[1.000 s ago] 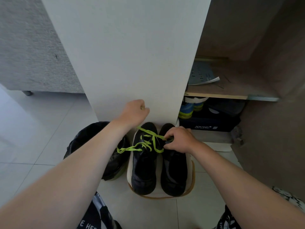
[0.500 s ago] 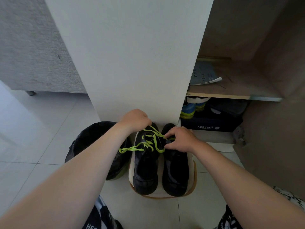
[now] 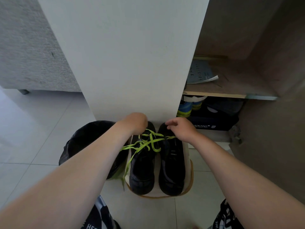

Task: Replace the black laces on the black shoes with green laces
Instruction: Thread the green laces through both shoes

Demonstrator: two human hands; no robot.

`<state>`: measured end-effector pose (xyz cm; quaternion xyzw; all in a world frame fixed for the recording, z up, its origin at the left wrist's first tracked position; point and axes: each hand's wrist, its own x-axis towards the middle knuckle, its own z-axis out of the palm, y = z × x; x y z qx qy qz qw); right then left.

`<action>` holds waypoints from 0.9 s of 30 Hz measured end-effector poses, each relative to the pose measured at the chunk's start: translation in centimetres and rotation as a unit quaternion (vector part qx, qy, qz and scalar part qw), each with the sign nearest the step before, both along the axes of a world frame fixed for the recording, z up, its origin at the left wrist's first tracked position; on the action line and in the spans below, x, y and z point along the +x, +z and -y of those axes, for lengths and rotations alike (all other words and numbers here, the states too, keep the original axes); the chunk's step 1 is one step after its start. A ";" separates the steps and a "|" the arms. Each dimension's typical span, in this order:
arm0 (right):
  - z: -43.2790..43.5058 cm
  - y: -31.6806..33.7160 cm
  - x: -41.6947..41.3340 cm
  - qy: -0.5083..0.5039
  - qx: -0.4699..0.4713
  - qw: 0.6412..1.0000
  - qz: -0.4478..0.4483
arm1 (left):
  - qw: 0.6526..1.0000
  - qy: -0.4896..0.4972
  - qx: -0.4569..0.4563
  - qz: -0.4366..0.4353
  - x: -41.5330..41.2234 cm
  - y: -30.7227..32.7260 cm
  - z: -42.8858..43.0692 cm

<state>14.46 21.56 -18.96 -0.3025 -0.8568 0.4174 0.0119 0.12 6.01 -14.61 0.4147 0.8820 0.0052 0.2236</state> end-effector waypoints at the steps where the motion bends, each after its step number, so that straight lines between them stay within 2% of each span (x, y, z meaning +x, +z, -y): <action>1: 0.6 -0.1 -0.4 0.020 0.017 1.000 0.000 | 0.999 -0.010 0.042 -0.007 -0.1 -0.5 -0.2; 5: 2.9 -0.7 -1.8 0.103 0.142 0.982 0.072 | 0.996 -0.042 0.073 -0.001 0.2 -1.3 -0.7; 11: 4.1 -0.4 -3.2 0.145 0.228 0.955 0.124 | 0.996 -0.090 0.004 -0.012 0.3 -2.6 -0.4; 14: 3.6 -0.1 -3.4 0.115 0.187 0.966 0.136 | 0.995 -0.086 0.011 -0.051 0.0 -2.2 -0.2; 16: 3.2 0.4 -3.4 0.072 0.139 0.982 0.106 | 0.996 -0.070 0.017 -0.048 -0.1 -1.4 -0.1; 20: 2.5 0.9 -3.4 -0.020 0.027 0.999 -0.008 | 0.998 -0.026 0.024 0.044 0.2 0.4 -0.3; 23: 2.2 1.5 -3.3 -0.049 -0.011 0.997 -0.061 | 0.982 0.059 0.104 0.149 -0.2 1.2 -0.6; 27: 2.4 2.9 -2.6 -0.080 -0.076 0.989 -0.102 | 0.971 0.074 0.152 0.169 0.1 1.0 -0.9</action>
